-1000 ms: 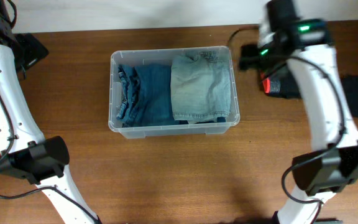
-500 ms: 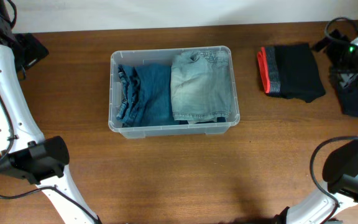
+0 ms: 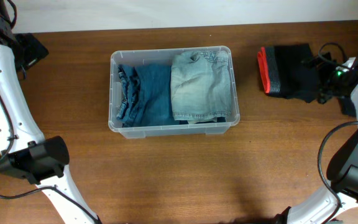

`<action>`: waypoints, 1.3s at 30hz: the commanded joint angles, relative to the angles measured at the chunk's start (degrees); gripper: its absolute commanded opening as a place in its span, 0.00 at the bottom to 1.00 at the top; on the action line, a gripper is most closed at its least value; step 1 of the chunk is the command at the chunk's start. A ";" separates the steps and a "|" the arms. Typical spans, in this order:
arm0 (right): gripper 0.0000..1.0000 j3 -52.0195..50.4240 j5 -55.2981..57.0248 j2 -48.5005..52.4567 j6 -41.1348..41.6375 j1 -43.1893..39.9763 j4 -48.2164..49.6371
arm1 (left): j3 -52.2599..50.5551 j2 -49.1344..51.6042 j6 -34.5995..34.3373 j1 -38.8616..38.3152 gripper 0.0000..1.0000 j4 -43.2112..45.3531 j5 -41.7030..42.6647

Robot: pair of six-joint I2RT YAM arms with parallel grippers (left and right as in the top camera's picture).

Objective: Pack container
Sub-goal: 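Move the right gripper right over the black red-trimmed garment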

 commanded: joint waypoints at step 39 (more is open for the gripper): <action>0.98 -14.84 0.15 1.53 8.92 -0.17 18.84 | -0.33 -0.90 -0.31 0.15 0.99 -0.02 -0.24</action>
